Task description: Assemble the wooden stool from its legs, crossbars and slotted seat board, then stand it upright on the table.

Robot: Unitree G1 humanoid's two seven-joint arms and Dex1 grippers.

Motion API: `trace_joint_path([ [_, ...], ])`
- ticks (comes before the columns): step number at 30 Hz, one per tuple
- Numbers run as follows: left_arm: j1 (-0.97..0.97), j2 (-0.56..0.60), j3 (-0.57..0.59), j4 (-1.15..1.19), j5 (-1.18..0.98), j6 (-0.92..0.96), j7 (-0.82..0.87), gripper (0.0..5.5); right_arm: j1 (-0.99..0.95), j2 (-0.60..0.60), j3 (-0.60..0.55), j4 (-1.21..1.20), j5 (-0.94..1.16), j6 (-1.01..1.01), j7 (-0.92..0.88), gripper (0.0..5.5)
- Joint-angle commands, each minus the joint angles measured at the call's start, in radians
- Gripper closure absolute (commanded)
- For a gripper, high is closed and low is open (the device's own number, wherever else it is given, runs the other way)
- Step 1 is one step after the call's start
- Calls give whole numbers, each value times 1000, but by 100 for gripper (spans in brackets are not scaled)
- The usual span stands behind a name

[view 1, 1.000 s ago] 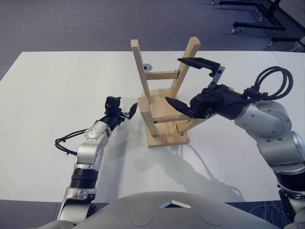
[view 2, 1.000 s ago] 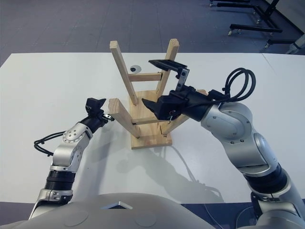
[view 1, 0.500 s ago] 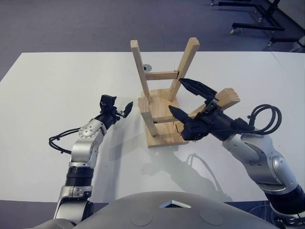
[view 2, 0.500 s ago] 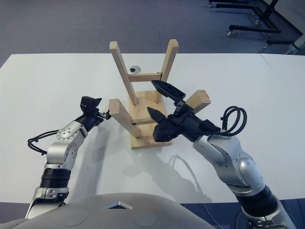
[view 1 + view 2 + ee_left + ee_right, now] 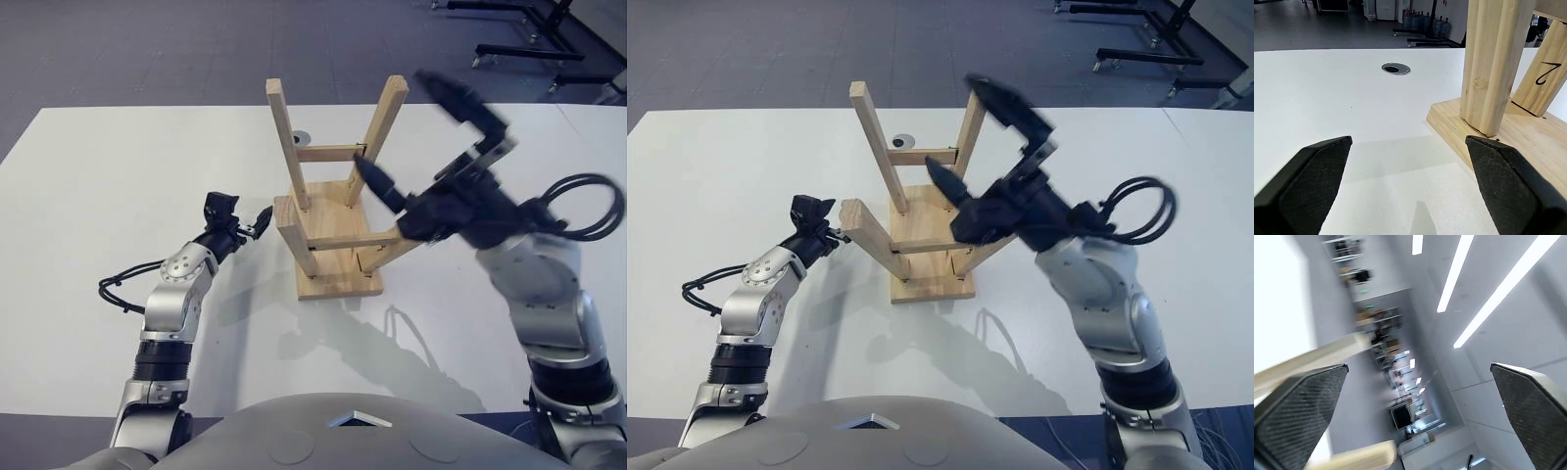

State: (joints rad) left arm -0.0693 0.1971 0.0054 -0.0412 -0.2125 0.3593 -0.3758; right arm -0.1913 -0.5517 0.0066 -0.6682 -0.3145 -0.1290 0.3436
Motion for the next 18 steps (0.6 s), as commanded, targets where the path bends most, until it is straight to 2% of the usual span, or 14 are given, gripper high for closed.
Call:
trace_joint_path([
  [1, 8, -8, 13, -8, -3, -15, 19, 123, -91, -8, -141, 100, 159, 31, 4, 13],
  [5, 46, 9, 33, -140, -53, -39, -19, 123, -20, 67, -289, 238, 425, 205, 10, 13],
  [9, 180, 100, 116, -443, -224, -30, -155, 123, 223, 188, -382, 197, 721, 453, 0, 87],
  [11, 261, 125, 160, -561, -276, 9, -145, 123, 355, 238, -383, 105, 763, 525, -47, 131],
  [14, 403, 128, 158, -726, -322, 66, -98, 123, 525, 281, -355, -24, 792, 607, -92, 187],
  [17, 449, 127, 158, -766, -303, 94, -38, 123, 566, 277, -358, -62, 797, 631, -105, 238],
  [18, 442, 124, 156, -759, -282, 95, -11, 141, 562, 274, -359, -62, 798, 641, -113, 254],
])
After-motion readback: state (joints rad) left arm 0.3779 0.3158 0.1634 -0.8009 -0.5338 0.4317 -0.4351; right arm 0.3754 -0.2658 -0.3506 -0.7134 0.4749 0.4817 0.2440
